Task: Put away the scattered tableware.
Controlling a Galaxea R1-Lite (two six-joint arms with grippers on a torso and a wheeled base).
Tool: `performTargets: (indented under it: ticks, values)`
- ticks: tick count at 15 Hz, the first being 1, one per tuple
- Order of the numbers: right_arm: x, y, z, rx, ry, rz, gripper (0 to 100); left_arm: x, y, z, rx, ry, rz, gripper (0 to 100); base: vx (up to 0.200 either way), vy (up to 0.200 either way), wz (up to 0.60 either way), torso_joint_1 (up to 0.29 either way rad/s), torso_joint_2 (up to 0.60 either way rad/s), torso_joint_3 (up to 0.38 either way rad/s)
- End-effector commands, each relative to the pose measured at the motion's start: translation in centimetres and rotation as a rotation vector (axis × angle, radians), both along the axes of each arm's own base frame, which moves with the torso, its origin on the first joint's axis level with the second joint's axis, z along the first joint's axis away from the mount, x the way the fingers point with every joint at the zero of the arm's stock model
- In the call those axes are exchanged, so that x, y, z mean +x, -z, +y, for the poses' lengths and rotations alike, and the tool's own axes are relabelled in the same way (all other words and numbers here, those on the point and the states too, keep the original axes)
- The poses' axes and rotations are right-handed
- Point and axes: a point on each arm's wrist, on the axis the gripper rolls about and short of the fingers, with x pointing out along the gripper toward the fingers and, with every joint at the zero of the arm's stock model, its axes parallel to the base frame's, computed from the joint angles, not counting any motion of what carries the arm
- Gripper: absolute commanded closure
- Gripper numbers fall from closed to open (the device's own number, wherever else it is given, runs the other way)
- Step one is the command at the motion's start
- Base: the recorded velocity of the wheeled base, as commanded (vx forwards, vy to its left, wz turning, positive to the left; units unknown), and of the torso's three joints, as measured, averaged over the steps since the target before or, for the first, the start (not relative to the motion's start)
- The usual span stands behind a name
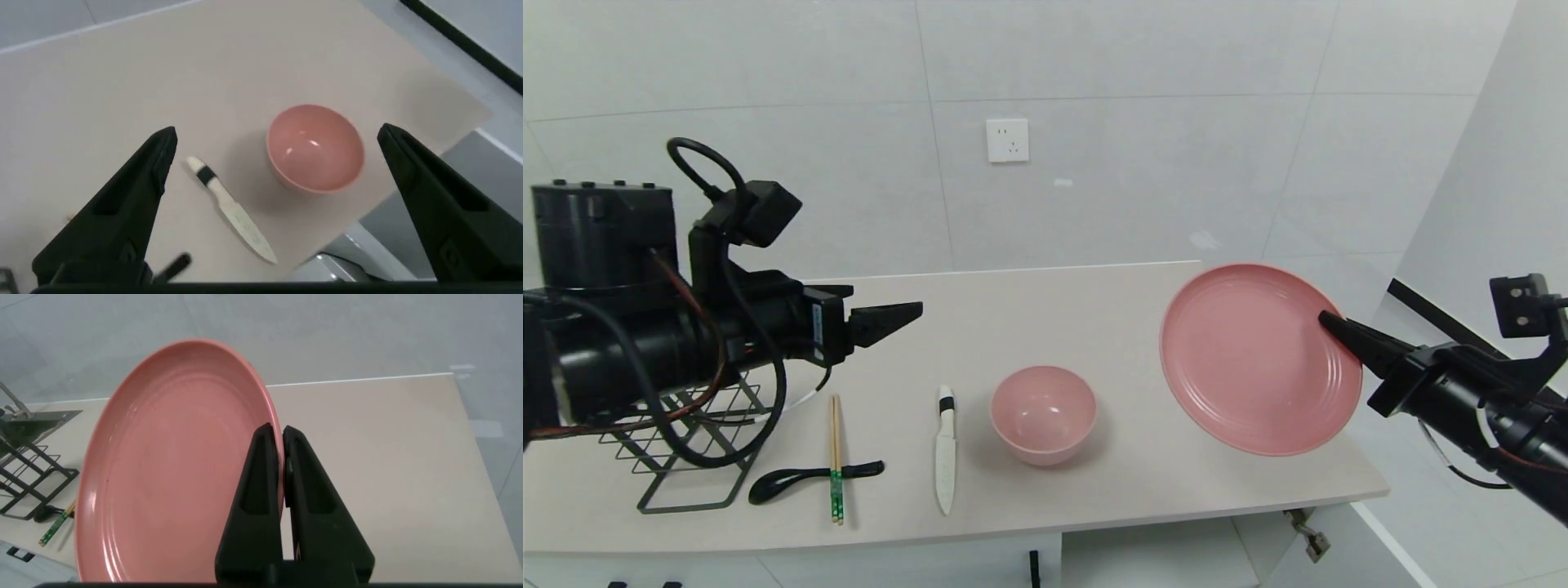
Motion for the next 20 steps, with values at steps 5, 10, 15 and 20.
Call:
performTargets:
  ticks: [5,10,15,20]
  values:
    - [0.0,0.1,0.0,-0.002,-0.001,0.005,100,4.2,4.5,-1.8,0.114,0.077,0.066,0,0.000,0.000,0.00,0.000,0.00,0.000]
    - [0.1,0.4,0.2,-0.004,-0.008,0.019,100,5.3,7.5,-3.5,0.130,0.203,0.121,0,0.000,0.000,0.00,0.000,0.00,0.000]
    - [0.1,0.9,0.3,-0.010,-0.015,0.041,100,8.2,11.8,-4.5,0.149,0.197,0.196,0,0.000,0.000,0.00,0.000,0.00,0.000]
    - [0.1,1.1,0.3,-0.011,-0.012,0.052,100,9.4,14.0,-5.1,0.155,0.206,0.214,0,0.000,0.000,0.00,0.000,0.00,0.000]
